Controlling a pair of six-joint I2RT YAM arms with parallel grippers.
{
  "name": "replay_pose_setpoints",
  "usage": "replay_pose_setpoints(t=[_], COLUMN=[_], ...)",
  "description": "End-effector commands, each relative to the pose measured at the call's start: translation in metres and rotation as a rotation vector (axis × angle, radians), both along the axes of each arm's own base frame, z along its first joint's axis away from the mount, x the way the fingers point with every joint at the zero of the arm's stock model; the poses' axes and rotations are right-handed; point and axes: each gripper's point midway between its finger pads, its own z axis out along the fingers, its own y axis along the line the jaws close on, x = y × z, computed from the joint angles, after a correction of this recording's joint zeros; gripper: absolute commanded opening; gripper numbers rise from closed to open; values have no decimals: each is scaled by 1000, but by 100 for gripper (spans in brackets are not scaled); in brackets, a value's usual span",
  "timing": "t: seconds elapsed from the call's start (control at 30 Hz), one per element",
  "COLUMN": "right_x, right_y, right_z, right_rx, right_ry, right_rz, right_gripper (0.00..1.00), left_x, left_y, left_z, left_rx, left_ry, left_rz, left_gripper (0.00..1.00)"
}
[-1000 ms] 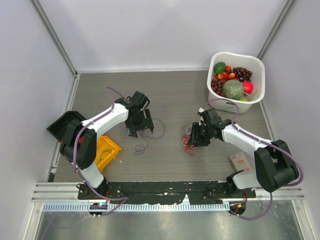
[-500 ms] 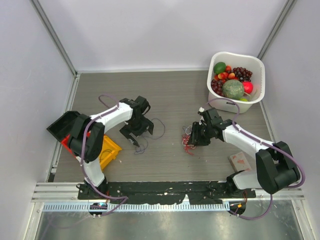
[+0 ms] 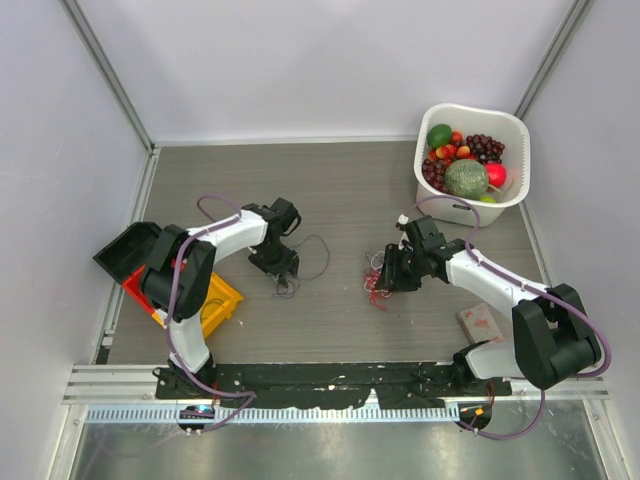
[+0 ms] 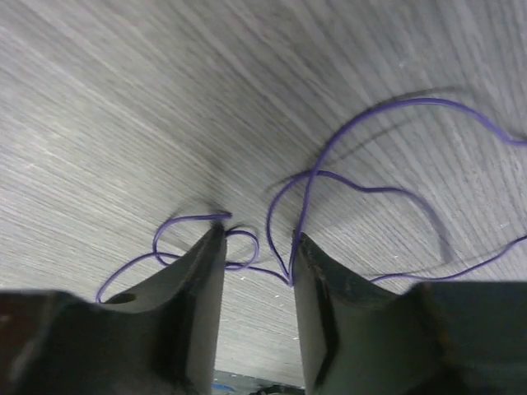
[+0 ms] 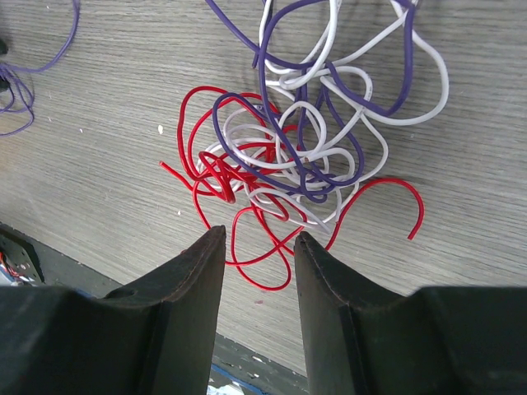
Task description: Untangle the cables
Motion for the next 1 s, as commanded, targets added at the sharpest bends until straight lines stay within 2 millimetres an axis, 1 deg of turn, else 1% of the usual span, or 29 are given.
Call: replay_pose_setpoints(t=[0.0, 0.03, 0.07, 0.1, 0.17, 0.2, 0.33, 0.4, 0.5, 0.6, 0.63, 0.73, 0.8, 0.83, 0.9, 0.97], right_x=[2, 3, 3, 2, 2, 3, 2, 1, 1, 0, 0, 0, -1, 0, 0, 1], right_y=[0, 0, 0, 0, 1, 1, 1, 1, 1, 2, 2, 3, 4, 4, 6, 7], right_z=[6, 7, 6, 6, 6, 7, 7, 7, 7, 7, 6, 6, 5, 4, 3, 2], right_rx=[7, 8, 9, 10, 14, 15, 16, 19, 23, 26, 27, 30, 31, 33, 37, 43], right_ry=[-33, -32, -30, -29, -29, -31, -34, -36, -36, -39, -35, -37, -33, -30, -27, -24], right_rz=[7, 7, 7, 8, 8, 8, 8, 9, 10, 15, 15, 28, 36, 37, 45, 48], right_gripper=[44, 44, 45, 44, 44, 44, 44, 44, 45, 44, 44, 44, 44, 44, 44, 44], left_x=[11, 12, 11, 10, 10, 10, 8, 8, 9, 9, 8, -1, -6, -11, -16, -25], left_y=[9, 8, 8, 8, 9, 10, 16, 21, 34, 49, 55, 71, 86, 96, 115, 139], left_z=[6, 6, 4, 3, 5, 6, 19, 38, 67, 100, 114, 143, 164, 170, 189, 202], left_rx=[-5, -14, -23, -34, -41, -40, -49, -48, -22, 9, 22, 66, 112, 149, 226, 313], left_ry=[-116, -130, -131, -135, -152, -161, -208, -255, -319, -382, -405, -453, -507, -515, -576, -616], left_rz=[48, 45, 43, 31, 21, 15, 5, 0, -16, -37, -38, -50, -59, -65, -101, -106], left_gripper=[36, 33, 25, 19, 5, 0, 0, 0, 0, 0, 0, 0, 0, 0, 0, 0])
